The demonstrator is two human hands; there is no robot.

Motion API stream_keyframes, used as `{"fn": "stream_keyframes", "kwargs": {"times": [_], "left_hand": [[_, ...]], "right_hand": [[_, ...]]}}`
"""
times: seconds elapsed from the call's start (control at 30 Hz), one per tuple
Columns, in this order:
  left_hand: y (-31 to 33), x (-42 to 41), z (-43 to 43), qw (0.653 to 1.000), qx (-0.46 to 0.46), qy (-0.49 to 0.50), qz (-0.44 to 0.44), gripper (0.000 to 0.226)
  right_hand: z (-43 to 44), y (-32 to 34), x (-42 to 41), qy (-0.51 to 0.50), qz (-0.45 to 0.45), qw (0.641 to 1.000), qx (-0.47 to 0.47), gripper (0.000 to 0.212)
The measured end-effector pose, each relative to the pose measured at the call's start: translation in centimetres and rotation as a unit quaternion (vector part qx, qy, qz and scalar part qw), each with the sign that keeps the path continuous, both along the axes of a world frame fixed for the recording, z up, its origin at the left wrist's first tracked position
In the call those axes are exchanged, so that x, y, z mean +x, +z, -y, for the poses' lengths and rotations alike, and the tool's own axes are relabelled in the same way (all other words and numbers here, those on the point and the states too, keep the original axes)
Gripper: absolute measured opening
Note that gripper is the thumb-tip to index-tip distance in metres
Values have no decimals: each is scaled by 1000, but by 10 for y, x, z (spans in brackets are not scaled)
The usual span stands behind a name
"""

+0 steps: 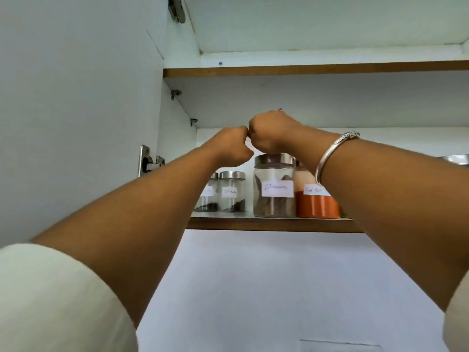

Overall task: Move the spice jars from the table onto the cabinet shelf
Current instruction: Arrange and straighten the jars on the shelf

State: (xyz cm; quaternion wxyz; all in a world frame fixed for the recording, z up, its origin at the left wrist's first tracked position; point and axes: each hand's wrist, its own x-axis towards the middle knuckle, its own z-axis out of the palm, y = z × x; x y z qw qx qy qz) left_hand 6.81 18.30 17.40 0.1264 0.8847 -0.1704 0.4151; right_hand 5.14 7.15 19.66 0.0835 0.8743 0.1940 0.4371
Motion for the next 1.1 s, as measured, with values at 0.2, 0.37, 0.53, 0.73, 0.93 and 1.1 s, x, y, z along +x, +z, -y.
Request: {"fn": "stream_keyframes", "kwargs": {"times": [0.2,0.37,0.53,0.73,0.93,1.1], "left_hand": [[-12,-9,40,997,70,-3,-20,45],[-10,-17,53,998,68,2,5,35],[-1,-12,53,998,51,26,22,28],[6,18,52,996,55,66,21,19],[6,54,45,995,61,79,13,19],[9,81,45,991,94,91,7,29]], "right_hand": [[54,-4,6,-88,-102,991,25,24],[83,-15,7,-77,-118,988,67,20],[91,-9,0,-70,-104,990,61,28],[90,-11,20,-75,-82,993,47,23],[76,-8,60,-91,-55,994,40,15],[70,-10,85,-112,-40,992,41,21]]}}
